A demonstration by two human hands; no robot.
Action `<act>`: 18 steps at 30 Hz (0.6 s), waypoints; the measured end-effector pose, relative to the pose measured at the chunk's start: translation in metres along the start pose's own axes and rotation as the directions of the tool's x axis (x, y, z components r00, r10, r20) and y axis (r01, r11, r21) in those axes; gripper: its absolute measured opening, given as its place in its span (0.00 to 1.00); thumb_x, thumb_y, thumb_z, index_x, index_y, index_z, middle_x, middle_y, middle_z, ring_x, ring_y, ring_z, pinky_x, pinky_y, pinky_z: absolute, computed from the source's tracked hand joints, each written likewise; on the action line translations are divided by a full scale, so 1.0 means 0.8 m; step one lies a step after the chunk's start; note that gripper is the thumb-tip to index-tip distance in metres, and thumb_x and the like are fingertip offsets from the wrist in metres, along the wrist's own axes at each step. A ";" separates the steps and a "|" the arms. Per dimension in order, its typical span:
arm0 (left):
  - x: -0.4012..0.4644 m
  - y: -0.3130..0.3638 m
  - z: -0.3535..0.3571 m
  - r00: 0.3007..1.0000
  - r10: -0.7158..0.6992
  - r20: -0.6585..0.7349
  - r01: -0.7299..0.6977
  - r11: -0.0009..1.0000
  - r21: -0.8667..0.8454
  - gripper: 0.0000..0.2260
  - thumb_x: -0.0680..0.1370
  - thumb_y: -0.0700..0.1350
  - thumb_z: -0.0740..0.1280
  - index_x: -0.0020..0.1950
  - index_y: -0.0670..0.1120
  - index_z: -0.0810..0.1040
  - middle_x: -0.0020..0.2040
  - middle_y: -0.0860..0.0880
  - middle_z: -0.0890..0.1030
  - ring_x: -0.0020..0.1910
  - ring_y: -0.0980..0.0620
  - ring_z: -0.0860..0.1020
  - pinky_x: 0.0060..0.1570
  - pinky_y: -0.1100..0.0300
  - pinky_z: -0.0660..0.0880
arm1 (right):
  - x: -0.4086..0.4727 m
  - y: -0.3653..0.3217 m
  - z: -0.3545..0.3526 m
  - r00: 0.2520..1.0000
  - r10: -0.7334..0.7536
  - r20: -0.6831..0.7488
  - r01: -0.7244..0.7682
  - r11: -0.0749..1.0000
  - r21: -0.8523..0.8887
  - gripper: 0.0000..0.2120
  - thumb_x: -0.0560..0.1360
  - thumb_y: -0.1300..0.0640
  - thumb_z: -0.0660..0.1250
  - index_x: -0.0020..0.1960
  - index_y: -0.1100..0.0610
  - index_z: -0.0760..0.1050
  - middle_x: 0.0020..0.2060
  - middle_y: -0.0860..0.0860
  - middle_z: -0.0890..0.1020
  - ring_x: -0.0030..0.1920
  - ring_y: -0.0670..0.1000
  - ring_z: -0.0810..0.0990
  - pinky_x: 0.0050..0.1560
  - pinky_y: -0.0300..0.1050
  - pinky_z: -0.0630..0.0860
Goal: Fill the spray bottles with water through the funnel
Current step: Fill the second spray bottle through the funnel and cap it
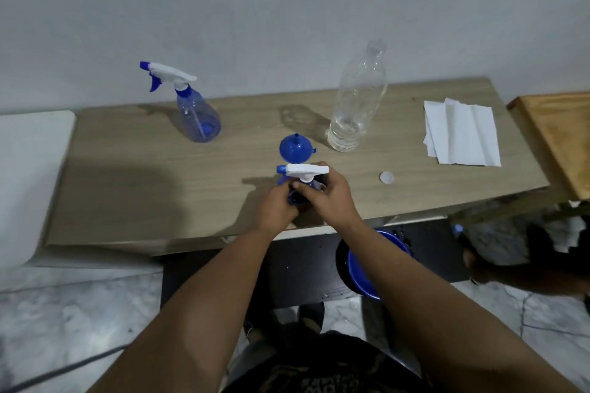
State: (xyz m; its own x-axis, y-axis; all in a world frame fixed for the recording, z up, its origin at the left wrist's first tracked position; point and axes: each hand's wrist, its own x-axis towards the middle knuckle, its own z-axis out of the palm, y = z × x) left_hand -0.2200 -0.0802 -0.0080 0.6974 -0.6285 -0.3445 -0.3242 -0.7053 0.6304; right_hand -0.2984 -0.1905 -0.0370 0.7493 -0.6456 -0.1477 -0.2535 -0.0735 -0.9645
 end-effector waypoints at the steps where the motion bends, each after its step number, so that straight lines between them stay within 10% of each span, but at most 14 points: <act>1: 0.000 -0.002 0.002 1.000 -0.018 0.003 0.018 1.000 -0.007 0.12 0.77 0.43 0.69 0.60 0.44 0.79 0.53 0.42 0.83 0.54 0.40 0.80 0.38 0.64 0.61 | 0.000 -0.001 0.000 1.000 -0.002 0.014 0.002 1.000 -0.003 0.14 0.74 0.68 0.76 0.57 0.62 0.79 0.49 0.54 0.87 0.51 0.49 0.86 0.55 0.45 0.80; 6: -0.005 0.002 -0.002 0.999 -0.001 -0.033 0.002 1.000 0.016 0.12 0.78 0.47 0.69 0.60 0.45 0.79 0.52 0.45 0.83 0.52 0.43 0.80 0.36 0.64 0.59 | 0.005 -0.006 -0.003 1.000 0.021 0.021 -0.021 1.000 -0.007 0.16 0.73 0.70 0.76 0.50 0.57 0.73 0.41 0.46 0.81 0.41 0.37 0.81 0.45 0.33 0.78; 10: -0.006 0.002 -0.001 0.999 -0.016 -0.041 0.018 0.999 0.042 0.11 0.78 0.46 0.68 0.59 0.44 0.79 0.53 0.43 0.83 0.53 0.41 0.80 0.38 0.63 0.61 | 0.003 -0.016 0.004 0.997 0.034 0.069 -0.033 0.999 -0.013 0.19 0.71 0.67 0.76 0.56 0.52 0.76 0.49 0.50 0.85 0.52 0.50 0.86 0.56 0.51 0.83; 18: -0.008 0.001 0.000 0.997 -0.013 -0.073 0.018 0.997 0.069 0.11 0.78 0.46 0.68 0.59 0.46 0.79 0.52 0.44 0.83 0.52 0.41 0.80 0.37 0.63 0.60 | 0.001 -0.022 0.002 0.993 0.058 0.100 -0.060 0.998 0.020 0.21 0.72 0.69 0.73 0.60 0.55 0.75 0.51 0.50 0.84 0.53 0.50 0.85 0.54 0.43 0.82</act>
State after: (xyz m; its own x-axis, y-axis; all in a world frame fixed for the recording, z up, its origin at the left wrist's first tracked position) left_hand -0.2245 -0.0768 -0.0053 0.7465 -0.5933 -0.3010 -0.3549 -0.7378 0.5741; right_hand -0.2923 -0.1881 -0.0205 0.7911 -0.5691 -0.2242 -0.2853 -0.0192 -0.9582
